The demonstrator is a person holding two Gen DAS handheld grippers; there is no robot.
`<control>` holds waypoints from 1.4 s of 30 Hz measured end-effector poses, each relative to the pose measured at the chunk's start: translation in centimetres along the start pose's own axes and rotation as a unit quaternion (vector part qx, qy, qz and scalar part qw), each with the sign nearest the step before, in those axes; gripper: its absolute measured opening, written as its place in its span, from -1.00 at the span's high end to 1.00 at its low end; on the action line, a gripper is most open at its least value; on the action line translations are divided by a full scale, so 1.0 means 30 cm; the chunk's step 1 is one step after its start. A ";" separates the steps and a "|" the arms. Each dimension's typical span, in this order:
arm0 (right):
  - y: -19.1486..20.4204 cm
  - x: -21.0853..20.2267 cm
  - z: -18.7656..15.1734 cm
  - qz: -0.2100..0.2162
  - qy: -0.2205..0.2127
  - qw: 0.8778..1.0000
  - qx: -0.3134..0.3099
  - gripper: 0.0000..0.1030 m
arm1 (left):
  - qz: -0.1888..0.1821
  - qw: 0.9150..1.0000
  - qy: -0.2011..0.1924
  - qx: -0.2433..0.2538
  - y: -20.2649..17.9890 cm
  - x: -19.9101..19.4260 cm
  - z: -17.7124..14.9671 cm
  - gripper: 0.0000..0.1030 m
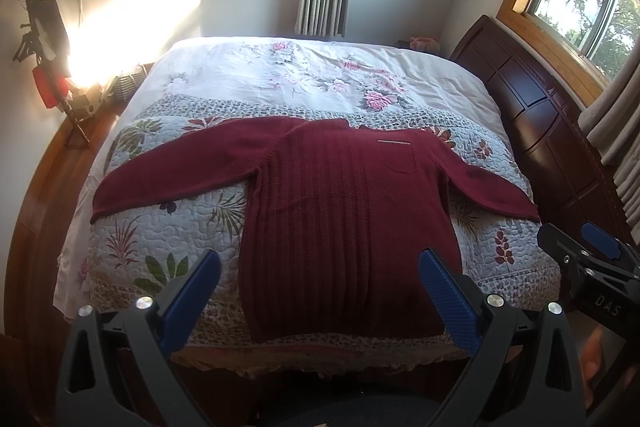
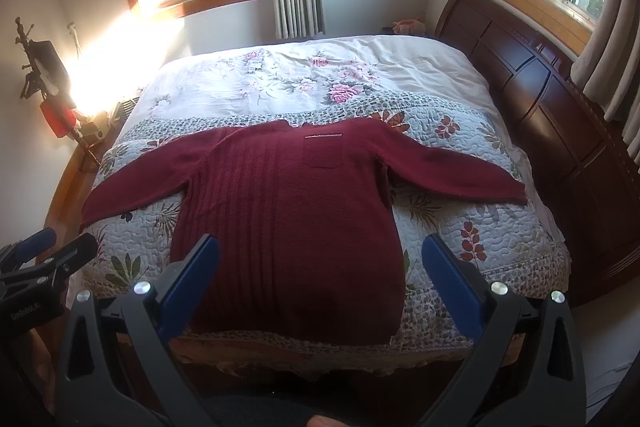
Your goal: Fold small clothes
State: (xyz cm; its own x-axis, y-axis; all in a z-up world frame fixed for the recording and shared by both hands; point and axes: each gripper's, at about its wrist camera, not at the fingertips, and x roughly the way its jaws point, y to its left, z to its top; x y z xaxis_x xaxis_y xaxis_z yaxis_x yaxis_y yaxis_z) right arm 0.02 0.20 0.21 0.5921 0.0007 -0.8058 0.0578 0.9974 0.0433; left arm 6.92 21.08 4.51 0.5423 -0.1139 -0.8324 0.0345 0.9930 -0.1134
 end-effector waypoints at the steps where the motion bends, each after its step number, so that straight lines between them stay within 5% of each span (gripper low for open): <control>1: 0.000 0.000 0.000 0.000 0.000 1.000 0.000 -0.95 | 0.000 1.000 -0.001 0.000 0.000 0.000 0.000 -0.92; 37: 0.020 0.008 0.004 -0.003 0.002 1.000 0.001 -0.95 | 0.010 1.000 -0.010 0.000 0.033 0.007 0.023 -0.92; 40: 0.033 0.004 0.013 -0.017 -0.025 1.000 -0.001 -0.95 | 0.013 0.999 -0.040 0.004 0.058 0.018 0.027 -0.92; 42: 0.026 -0.030 0.004 -0.024 -0.100 0.995 -0.001 -0.95 | -0.006 0.998 -0.058 -0.005 0.085 0.034 0.026 -0.92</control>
State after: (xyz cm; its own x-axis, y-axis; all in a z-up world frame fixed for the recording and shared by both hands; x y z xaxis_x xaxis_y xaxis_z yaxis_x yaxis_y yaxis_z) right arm -0.38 0.96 1.05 0.7373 -0.0607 -0.6728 0.0885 0.9961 0.0072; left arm 8.21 23.52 3.78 0.6351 -0.1216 -0.7628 0.0339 0.9910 -0.1297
